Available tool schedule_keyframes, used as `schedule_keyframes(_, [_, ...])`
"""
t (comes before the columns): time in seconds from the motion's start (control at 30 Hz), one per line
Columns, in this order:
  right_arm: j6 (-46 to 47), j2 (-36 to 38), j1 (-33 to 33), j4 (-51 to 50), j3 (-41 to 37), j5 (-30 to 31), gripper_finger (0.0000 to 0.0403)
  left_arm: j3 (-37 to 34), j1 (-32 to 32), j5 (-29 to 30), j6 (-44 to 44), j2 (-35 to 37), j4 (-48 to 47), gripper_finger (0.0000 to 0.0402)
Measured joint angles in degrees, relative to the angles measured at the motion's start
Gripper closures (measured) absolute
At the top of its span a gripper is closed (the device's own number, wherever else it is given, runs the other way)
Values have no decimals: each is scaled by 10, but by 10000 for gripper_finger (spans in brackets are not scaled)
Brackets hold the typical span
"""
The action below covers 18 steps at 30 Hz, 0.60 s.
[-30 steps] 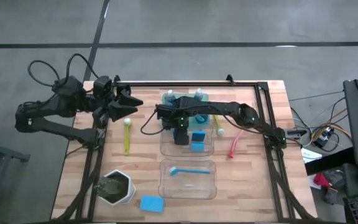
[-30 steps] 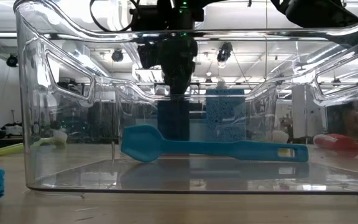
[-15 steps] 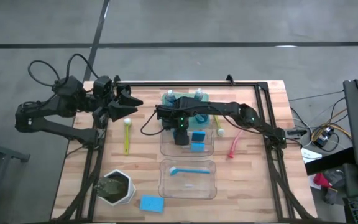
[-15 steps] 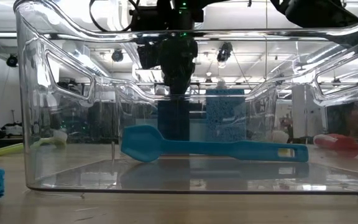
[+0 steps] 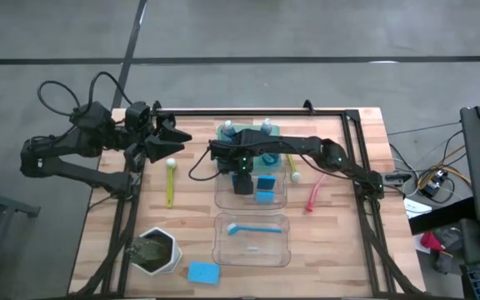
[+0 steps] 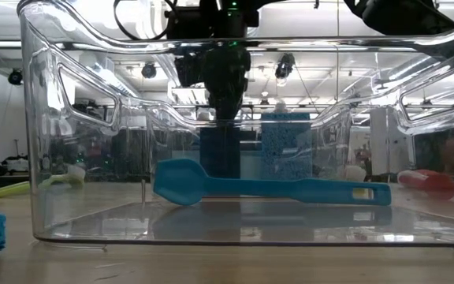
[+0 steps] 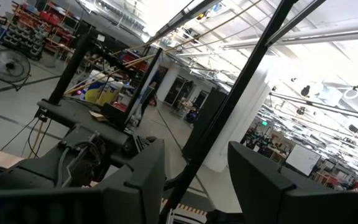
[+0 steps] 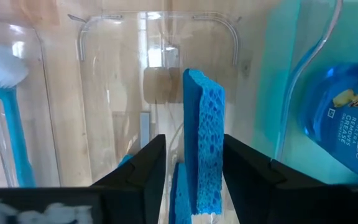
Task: Pick & Place Kitchen Sink Supplies
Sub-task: Put the blue sponge into the top transparent bin
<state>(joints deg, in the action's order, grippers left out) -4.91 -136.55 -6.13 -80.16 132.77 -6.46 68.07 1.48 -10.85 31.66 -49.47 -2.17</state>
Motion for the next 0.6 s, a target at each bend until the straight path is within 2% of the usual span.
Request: schedule_keyframes(0.6, [7, 32, 0, -2, 21, 5, 241, 0, 0, 0, 0, 0, 0, 234])
